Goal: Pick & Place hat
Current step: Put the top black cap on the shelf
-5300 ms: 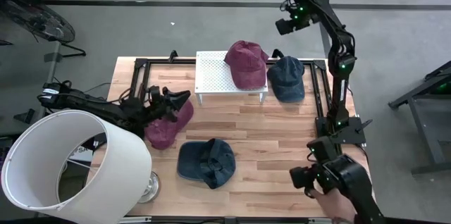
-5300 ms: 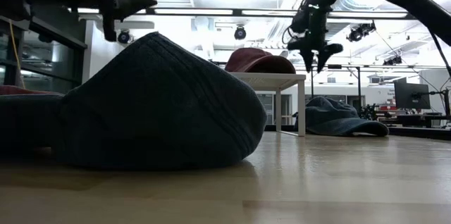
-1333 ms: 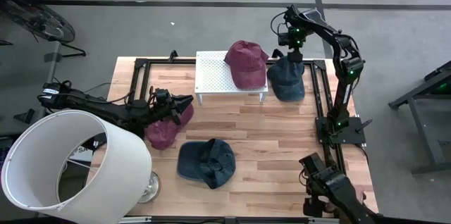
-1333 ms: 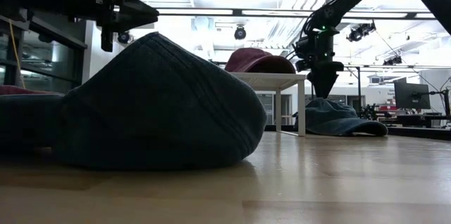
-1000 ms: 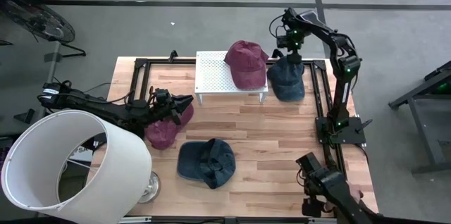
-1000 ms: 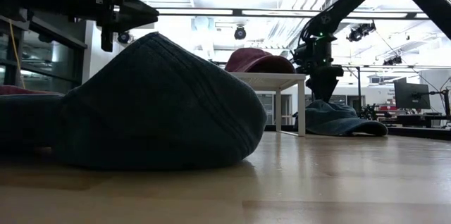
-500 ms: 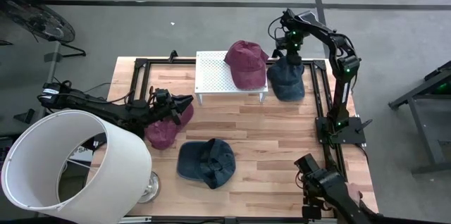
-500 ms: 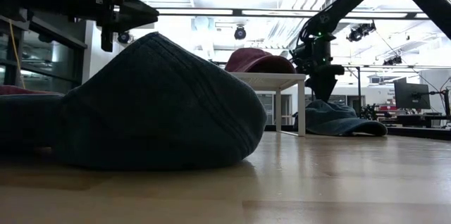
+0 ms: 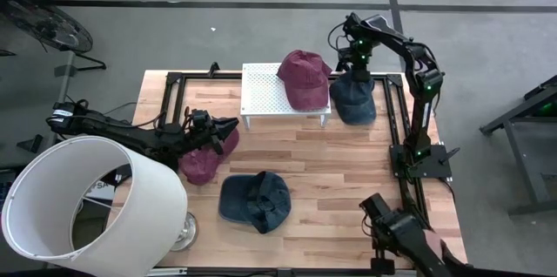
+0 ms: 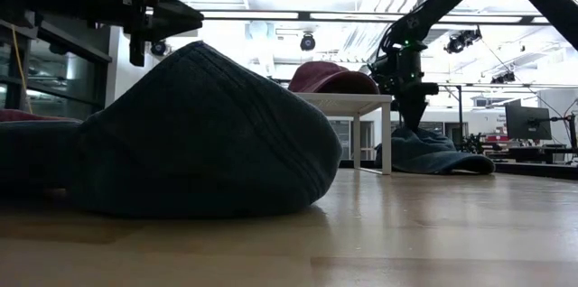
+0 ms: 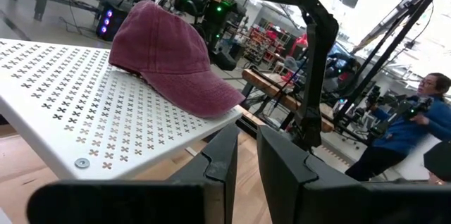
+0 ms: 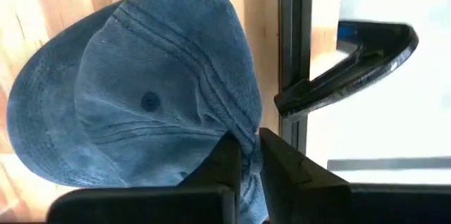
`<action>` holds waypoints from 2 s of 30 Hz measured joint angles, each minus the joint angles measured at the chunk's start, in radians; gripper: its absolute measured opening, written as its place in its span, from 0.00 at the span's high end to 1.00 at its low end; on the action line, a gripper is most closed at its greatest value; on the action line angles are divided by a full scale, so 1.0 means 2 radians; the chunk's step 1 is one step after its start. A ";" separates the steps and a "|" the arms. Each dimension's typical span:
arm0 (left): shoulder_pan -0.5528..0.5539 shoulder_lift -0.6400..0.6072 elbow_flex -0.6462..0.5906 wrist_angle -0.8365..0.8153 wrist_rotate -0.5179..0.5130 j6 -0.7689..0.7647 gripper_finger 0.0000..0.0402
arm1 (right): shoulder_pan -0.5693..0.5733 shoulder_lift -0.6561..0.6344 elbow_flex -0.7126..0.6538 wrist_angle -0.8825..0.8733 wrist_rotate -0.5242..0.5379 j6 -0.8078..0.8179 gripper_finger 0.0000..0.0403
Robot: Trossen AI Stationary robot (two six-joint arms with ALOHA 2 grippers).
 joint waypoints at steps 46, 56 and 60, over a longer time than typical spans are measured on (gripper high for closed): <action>0.000 0.000 0.000 0.014 0.015 -0.013 0.86 | 0.100 -0.017 0.266 -0.145 0.229 0.247 0.94; 0.000 0.000 0.000 0.014 0.029 -0.015 0.86 | 0.089 -0.037 0.306 -0.128 0.263 0.239 0.94; 0.000 0.000 0.000 0.015 0.029 -0.016 0.86 | 0.085 -0.055 0.306 -0.126 0.270 0.241 0.94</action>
